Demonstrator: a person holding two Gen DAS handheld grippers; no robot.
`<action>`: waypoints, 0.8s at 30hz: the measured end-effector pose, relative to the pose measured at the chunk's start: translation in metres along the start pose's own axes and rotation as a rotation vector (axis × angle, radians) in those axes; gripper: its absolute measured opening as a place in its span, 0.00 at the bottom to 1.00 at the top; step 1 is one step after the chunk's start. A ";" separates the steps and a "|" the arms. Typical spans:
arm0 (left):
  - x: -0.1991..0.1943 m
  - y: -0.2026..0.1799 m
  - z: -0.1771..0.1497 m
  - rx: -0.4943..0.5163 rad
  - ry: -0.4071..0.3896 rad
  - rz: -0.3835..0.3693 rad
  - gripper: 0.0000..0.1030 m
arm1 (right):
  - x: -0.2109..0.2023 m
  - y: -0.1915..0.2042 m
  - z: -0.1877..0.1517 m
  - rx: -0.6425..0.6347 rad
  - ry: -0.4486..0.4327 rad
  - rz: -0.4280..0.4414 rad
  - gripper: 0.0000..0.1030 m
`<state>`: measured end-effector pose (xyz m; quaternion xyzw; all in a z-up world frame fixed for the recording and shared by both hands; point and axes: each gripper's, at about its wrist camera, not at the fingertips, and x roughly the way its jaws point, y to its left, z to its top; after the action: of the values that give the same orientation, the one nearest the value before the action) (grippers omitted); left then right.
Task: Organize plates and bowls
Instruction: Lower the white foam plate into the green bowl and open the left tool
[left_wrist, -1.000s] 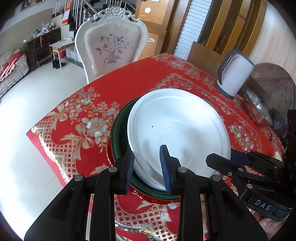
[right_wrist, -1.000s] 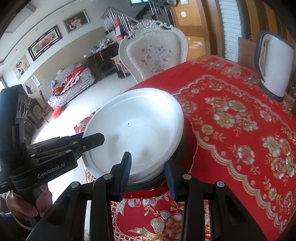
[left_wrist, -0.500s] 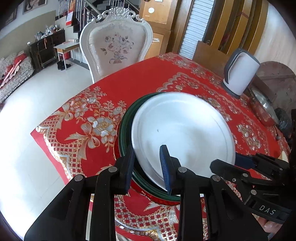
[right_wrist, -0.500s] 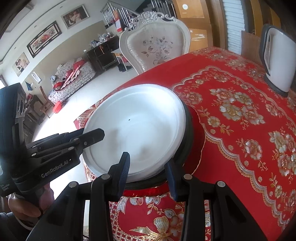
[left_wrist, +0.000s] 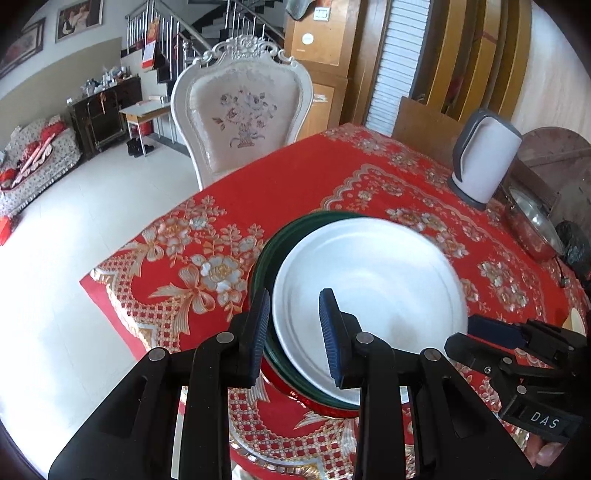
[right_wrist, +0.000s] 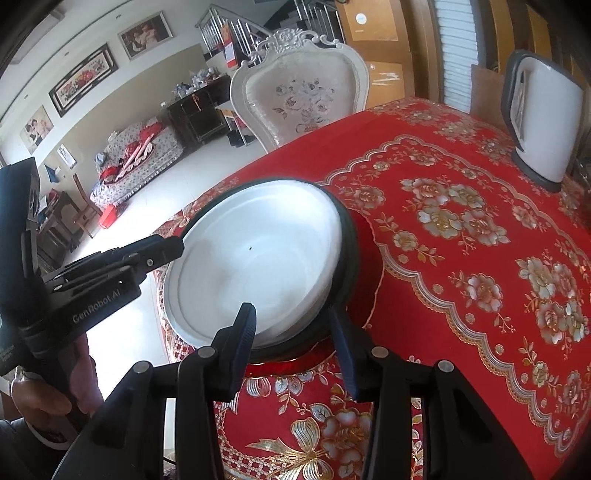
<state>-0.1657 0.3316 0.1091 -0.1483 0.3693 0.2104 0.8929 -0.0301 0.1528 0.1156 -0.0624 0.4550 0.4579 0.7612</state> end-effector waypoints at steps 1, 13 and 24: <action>-0.002 -0.003 0.000 0.008 -0.006 -0.002 0.27 | -0.002 -0.002 -0.001 0.005 -0.006 0.002 0.41; -0.005 -0.053 0.000 0.096 -0.030 -0.051 0.42 | -0.034 -0.026 -0.007 0.098 -0.085 0.012 0.46; -0.003 -0.109 -0.004 0.186 -0.018 -0.115 0.43 | -0.056 -0.058 -0.023 0.163 -0.112 -0.031 0.47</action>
<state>-0.1177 0.2348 0.1201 -0.0841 0.3698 0.1249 0.9168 -0.0105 0.0719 0.1262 0.0183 0.4466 0.4101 0.7950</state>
